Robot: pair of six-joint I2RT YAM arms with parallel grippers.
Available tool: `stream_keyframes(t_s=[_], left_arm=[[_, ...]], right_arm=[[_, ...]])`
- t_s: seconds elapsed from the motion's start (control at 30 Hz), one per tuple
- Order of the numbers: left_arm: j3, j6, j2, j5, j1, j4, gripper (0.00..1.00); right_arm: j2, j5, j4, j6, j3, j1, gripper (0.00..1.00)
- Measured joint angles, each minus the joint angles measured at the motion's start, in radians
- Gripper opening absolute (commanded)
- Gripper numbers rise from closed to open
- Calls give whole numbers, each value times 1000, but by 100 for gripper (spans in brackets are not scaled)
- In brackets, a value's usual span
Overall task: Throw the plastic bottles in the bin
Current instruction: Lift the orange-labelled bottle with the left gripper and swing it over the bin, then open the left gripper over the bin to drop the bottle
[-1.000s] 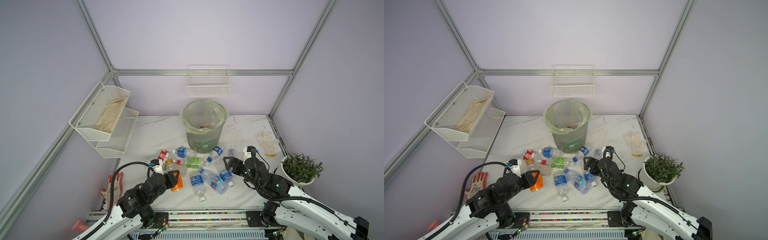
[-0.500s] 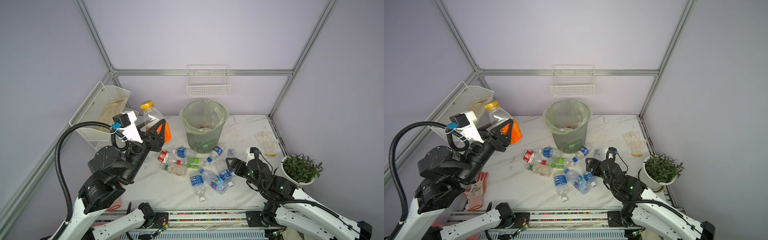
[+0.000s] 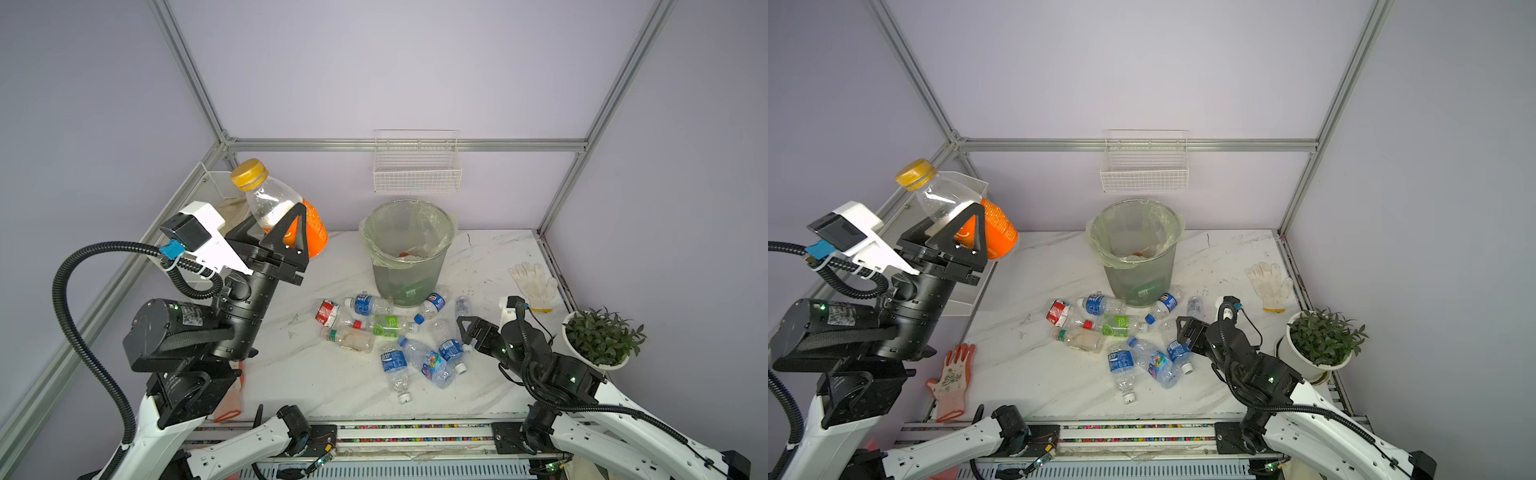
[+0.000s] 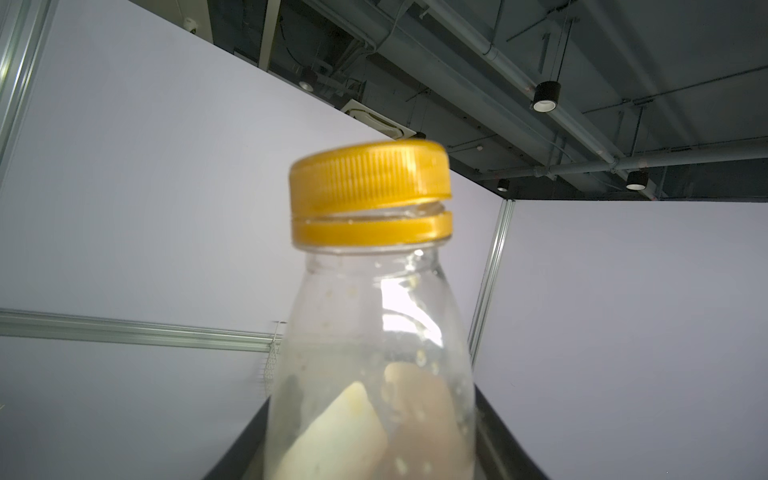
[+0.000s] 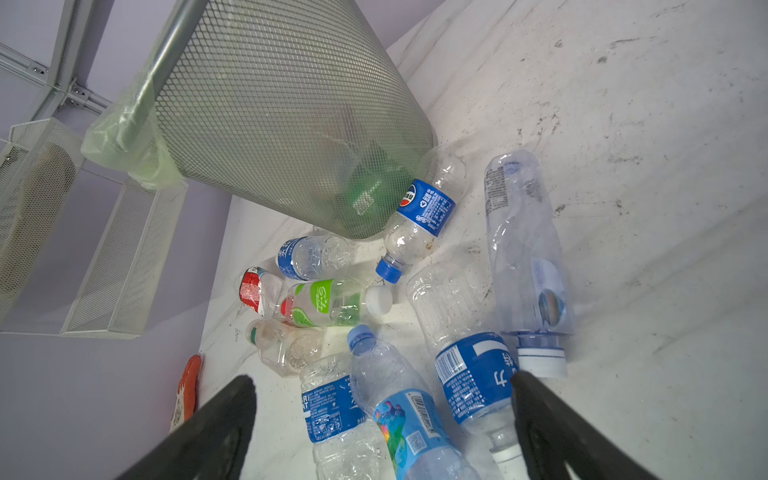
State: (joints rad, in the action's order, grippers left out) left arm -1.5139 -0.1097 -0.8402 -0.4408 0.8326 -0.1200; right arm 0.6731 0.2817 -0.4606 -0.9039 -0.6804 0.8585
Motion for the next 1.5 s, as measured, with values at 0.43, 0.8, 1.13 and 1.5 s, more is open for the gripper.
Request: stream_keyframes(t_s=[0.43, 0.8, 1.13, 1.5], left_arm=[[-166, 71, -244, 37, 0, 63, 16], [-391, 13, -748, 123, -112, 16, 83], [-600, -48, -970, 188, -148, -352, 100], [-400, -84, -386, 236, -124, -119, 100]], right_arm=[[-5, 0, -1, -6, 1, 0, 97], [-21, -13, -1, -17, 11, 0, 97], [-135, -13, -43, -31, 20, 0, 97], [-69, -41, -20, -42, 64, 0, 97]])
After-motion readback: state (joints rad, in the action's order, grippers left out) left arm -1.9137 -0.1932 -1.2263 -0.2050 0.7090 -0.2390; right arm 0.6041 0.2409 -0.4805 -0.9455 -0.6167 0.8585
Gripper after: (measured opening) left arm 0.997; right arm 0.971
